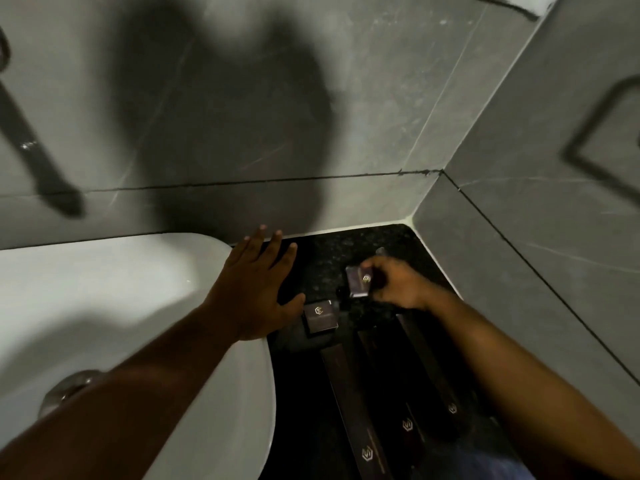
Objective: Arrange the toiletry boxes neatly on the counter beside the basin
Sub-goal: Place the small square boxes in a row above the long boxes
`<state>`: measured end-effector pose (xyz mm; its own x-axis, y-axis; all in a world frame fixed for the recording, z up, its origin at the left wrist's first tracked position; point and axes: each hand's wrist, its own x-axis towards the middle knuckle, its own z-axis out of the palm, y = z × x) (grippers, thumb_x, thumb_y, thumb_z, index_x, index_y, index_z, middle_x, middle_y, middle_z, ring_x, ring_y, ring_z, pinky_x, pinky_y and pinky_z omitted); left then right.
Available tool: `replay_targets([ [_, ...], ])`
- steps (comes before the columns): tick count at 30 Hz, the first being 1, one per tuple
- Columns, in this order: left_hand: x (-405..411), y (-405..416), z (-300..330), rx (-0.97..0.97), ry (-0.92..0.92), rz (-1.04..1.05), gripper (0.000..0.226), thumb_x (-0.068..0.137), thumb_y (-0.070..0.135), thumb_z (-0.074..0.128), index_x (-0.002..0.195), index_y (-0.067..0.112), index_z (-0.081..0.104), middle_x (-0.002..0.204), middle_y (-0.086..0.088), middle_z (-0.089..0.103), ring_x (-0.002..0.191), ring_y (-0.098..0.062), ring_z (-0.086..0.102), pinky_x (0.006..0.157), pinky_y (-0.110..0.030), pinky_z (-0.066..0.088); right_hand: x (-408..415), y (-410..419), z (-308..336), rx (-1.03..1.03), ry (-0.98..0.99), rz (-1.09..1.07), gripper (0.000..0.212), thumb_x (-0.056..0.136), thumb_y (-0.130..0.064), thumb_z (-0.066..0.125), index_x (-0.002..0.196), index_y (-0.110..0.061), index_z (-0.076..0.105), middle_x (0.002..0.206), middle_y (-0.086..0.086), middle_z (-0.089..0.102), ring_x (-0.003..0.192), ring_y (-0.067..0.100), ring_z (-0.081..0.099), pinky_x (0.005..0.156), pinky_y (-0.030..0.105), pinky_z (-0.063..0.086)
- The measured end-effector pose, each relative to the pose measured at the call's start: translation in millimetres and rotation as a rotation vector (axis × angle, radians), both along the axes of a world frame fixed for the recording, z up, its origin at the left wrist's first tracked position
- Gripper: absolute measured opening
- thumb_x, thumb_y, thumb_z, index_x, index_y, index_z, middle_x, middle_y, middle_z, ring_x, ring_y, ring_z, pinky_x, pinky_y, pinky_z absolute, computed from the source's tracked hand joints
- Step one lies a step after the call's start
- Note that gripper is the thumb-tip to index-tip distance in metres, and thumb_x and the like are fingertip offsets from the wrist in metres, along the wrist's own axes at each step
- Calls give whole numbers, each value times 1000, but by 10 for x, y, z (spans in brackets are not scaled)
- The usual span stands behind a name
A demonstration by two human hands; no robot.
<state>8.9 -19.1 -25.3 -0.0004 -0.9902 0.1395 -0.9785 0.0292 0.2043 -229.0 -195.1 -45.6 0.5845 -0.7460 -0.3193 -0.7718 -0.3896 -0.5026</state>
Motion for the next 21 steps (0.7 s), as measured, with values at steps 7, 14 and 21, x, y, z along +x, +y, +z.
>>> replay_targets([
  [7,1,-7,-3,31,-18,6,90,74,71,13,147,18,12,157,-14,9,143,-32,-5,113,-44,-4,58,291,-8,-66,275,72,46,74,-25,65,119,-19,58,114,13,67,106,33,63,92,39,51],
  [14,-1,-8,-11,18,-46,12,89,75,70,16,147,17,15,157,-15,13,143,-33,-1,112,-43,-3,240,466,-80,-204,381,-145,77,57,-78,56,108,-20,64,116,12,65,113,37,55,99,47,45],
  [21,2,-17,-16,25,-46,7,88,75,69,17,146,16,18,156,-16,16,143,-34,2,114,-47,2,211,402,4,-128,423,3,63,68,-42,73,126,-25,53,131,10,49,125,38,39,104,49,39],
])
